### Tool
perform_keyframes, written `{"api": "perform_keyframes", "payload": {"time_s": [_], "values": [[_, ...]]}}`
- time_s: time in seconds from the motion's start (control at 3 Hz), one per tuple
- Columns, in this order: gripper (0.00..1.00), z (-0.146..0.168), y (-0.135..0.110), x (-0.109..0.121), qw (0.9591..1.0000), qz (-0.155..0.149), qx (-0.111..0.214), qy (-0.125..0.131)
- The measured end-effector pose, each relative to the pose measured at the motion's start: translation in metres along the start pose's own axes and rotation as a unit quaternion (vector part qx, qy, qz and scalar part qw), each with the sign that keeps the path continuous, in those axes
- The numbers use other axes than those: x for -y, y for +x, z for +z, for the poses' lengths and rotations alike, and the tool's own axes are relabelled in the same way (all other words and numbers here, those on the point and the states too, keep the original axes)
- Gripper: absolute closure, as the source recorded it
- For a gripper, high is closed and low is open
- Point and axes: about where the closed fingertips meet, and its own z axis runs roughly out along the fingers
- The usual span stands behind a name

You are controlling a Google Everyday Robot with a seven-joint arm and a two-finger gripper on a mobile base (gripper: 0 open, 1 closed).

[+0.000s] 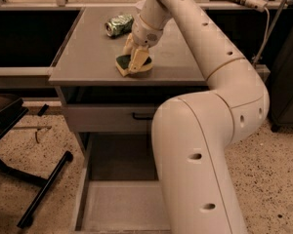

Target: Place sponge into middle drawer

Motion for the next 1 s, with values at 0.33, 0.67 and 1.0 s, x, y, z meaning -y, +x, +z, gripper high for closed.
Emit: {"api": "perform_keyframes", "payload": {"time_s": [0.33,0.67,1.0], "values": [[0.96,-0.008,-0.001,-0.001,0.9999,0.001,0.007,0.013],[1.00,-0.044,-0.010,-0.024,0.9984,-0.034,0.024,0.038],[1.00,-0.099,-0.038,-0.064,0.9935,-0.073,0.034,0.081]]}}
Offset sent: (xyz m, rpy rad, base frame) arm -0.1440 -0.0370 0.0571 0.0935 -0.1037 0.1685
